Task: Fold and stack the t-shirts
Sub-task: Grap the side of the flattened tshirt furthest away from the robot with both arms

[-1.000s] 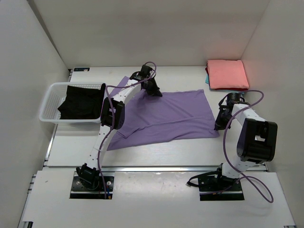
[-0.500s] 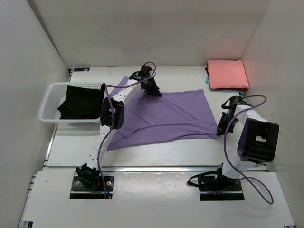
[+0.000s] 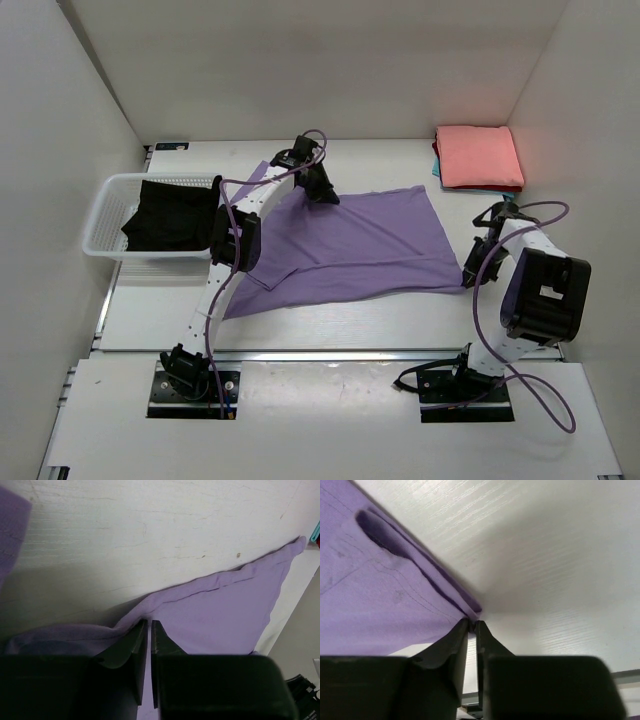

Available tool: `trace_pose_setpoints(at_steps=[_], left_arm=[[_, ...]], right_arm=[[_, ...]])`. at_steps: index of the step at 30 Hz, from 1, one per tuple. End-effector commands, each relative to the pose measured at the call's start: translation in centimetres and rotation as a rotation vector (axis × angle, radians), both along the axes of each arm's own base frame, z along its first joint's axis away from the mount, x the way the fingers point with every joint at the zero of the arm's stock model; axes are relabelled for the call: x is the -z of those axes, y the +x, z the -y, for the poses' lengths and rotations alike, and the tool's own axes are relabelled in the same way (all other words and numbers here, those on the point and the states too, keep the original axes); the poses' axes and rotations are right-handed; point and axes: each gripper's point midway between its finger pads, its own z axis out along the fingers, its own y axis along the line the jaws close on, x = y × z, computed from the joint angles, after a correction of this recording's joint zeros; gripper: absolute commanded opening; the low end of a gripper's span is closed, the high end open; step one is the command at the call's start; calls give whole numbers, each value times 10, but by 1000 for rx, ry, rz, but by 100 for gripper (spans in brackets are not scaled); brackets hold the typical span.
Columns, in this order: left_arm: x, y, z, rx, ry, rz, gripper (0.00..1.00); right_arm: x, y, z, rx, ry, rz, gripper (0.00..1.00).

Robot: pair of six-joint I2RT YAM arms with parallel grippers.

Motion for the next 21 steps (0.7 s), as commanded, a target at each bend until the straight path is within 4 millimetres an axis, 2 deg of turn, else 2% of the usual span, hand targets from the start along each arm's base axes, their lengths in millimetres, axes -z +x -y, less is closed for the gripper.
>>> trace_pose_setpoints(at_steps=[1,3,5,7,8,9,11,14,15,17,21], left_arm=[[-6,4,-9,13,6,12,21],[-24,11,-3,23,-35,51,23],[-42,10,8,41,-95,64,27],[-54,13,9,39,-119,79,27],[-68,17,11,39,-142,109,28],[-70,15,15,46,-148,113,28],[-85,16,15,42,-166,135,27],[-90,14,13,51,-172,137,28],[-95,10,14,60,-175,134,28],[-102,10,9,62,-164,143,27],[-123,16,-14,22,-86,199,28]], right_arm=[[-9,7,2,-21,-16,-8,13],[-20,25,-3,-57,-36,71,19],[-38,52,-14,-99,-43,188,27],[-52,75,-22,-146,-58,297,35],[-54,80,-30,-164,-44,322,35],[-56,91,-33,-173,-39,356,38],[-54,104,-45,-196,-5,389,36],[-30,120,-62,-240,47,367,33],[-28,127,-69,-265,52,374,33],[-11,133,-73,-272,65,350,33],[16,128,-74,-224,104,272,31]])
